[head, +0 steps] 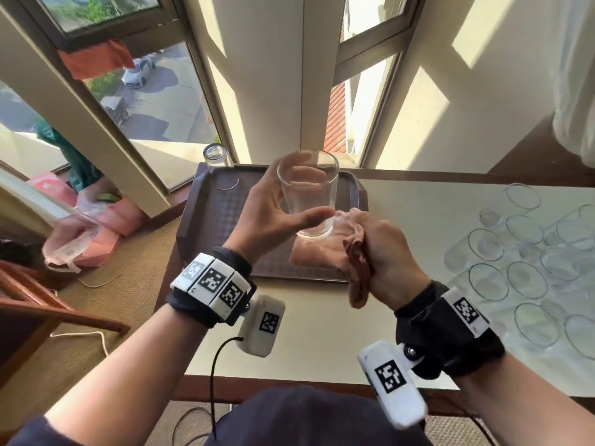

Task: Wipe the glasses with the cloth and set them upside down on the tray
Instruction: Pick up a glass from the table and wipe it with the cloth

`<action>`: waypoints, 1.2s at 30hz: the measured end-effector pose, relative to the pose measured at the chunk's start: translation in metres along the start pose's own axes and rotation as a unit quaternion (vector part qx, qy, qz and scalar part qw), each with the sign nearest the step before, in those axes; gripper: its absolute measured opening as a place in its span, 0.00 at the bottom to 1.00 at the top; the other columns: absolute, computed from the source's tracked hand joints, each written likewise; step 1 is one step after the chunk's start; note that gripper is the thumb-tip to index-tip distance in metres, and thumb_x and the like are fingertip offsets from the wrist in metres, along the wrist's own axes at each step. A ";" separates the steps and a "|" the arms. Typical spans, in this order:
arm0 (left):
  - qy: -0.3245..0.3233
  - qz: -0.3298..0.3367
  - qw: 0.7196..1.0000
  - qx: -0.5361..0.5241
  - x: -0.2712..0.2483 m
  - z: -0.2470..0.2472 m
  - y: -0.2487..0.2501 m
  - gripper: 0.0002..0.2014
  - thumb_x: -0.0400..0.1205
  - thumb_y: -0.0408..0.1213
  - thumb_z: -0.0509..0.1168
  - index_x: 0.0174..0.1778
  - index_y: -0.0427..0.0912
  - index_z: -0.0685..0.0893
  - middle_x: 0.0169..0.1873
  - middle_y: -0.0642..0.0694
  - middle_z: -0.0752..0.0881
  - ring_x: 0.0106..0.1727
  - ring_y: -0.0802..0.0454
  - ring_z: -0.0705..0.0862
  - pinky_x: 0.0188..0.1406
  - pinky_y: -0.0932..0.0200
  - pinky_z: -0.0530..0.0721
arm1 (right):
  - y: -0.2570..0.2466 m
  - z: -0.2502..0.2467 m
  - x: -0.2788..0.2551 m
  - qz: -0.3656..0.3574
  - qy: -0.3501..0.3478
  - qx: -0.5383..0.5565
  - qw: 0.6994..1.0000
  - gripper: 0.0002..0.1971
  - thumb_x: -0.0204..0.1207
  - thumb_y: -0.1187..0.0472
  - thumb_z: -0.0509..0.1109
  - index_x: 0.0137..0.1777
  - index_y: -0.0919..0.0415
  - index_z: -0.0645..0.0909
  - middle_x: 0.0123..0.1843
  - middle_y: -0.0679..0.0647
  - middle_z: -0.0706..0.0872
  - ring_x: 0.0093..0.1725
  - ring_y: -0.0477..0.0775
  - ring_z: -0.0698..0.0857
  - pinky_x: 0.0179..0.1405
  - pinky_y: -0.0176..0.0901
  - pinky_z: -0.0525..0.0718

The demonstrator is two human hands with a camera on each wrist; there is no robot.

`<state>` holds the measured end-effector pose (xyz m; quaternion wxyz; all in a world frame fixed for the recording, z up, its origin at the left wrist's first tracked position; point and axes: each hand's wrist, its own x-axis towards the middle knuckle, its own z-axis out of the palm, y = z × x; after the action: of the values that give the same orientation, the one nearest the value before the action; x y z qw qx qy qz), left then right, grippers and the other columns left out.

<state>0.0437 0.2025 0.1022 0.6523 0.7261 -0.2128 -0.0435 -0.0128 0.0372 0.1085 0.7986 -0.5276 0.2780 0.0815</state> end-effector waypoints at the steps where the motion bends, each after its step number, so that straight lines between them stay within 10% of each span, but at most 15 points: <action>1: -0.002 -0.004 1.000 0.013 0.000 -0.004 -0.002 0.43 0.67 0.51 0.79 0.75 0.38 0.72 0.61 0.45 0.87 0.64 0.53 0.87 0.63 0.59 0.85 | 0.000 -0.003 0.001 -0.010 0.003 0.014 1.000 0.15 0.86 0.58 0.63 0.49 0.70 0.86 0.36 0.61 0.88 0.33 0.57 0.87 0.29 0.47 0.85; 6: -0.014 -0.063 0.996 0.058 -0.010 -0.013 -0.016 0.38 0.65 0.53 0.82 0.71 0.51 0.77 0.52 0.52 0.89 0.53 0.57 0.88 0.59 0.62 0.85 | 0.001 -0.013 0.007 -0.156 0.007 -0.044 0.987 0.19 0.90 0.56 0.56 0.61 0.68 0.84 0.54 0.65 0.91 0.51 0.64 0.91 0.45 0.56 0.89; 10: -0.045 -0.068 0.991 0.102 -0.017 -0.007 -0.018 0.30 0.64 0.54 0.82 0.61 0.62 0.80 0.46 0.49 0.89 0.47 0.50 0.87 0.51 0.57 0.88 | 0.004 -0.006 0.002 -0.291 -0.119 -0.123 0.941 0.16 0.90 0.66 0.55 0.72 0.58 0.77 0.50 0.60 0.86 0.26 0.52 0.85 0.24 0.43 0.86; 13: -0.037 -0.070 0.987 0.141 -0.017 -0.005 -0.014 0.27 0.64 0.52 0.83 0.56 0.54 0.83 0.45 0.51 0.90 0.45 0.49 0.88 0.47 0.52 0.88 | 0.013 -0.004 0.007 -0.385 -0.155 -0.256 0.873 0.19 0.87 0.63 0.59 0.74 0.46 0.79 0.59 0.49 0.86 0.35 0.55 0.86 0.44 0.66 0.87; 18: -0.061 -0.067 0.984 0.153 -0.023 -0.014 -0.003 0.24 0.63 0.56 0.81 0.52 0.54 0.86 0.43 0.49 0.90 0.40 0.51 0.87 0.38 0.59 0.85 | 0.009 -0.019 0.010 -0.348 -0.240 -0.357 0.833 0.24 0.78 0.59 0.59 0.73 0.45 0.79 0.71 0.40 0.79 0.61 0.68 0.83 0.61 0.76 0.79; 25: -0.164 0.008 0.970 0.180 -0.023 -0.012 0.014 0.26 0.67 0.42 0.85 0.59 0.35 0.88 0.48 0.44 0.92 0.47 0.46 0.90 0.48 0.44 0.87 | -0.008 -0.018 0.002 -0.191 -0.380 -0.498 0.756 0.29 0.66 0.69 0.67 0.69 0.56 0.84 0.66 0.33 0.76 0.65 0.46 0.79 0.64 0.53 0.84; 33: -0.180 -0.027 0.974 0.138 -0.029 -0.004 0.015 0.28 0.67 0.33 0.85 0.63 0.35 0.87 0.48 0.44 0.92 0.47 0.56 0.90 0.47 0.66 0.86 | -0.023 -0.039 -0.003 -0.197 -0.392 -0.405 0.802 0.28 0.65 0.75 0.65 0.67 0.61 0.84 0.61 0.63 0.86 0.51 0.74 0.88 0.43 0.78 0.87; 36: -0.161 -0.050 0.980 0.107 -0.027 -0.004 0.015 0.28 0.67 0.33 0.85 0.63 0.39 0.87 0.50 0.46 0.93 0.50 0.51 0.91 0.52 0.58 0.88 | -0.029 -0.049 -0.002 -0.257 -0.348 -0.339 0.835 0.30 0.62 0.65 0.76 0.66 0.55 0.75 0.65 0.64 0.80 0.49 0.72 0.89 0.44 0.75 0.88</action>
<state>0.0167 0.2156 0.1114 0.5251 0.7850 -0.2815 -0.1695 -0.0204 -0.0187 0.1185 0.6055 -0.7548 -0.2094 0.1405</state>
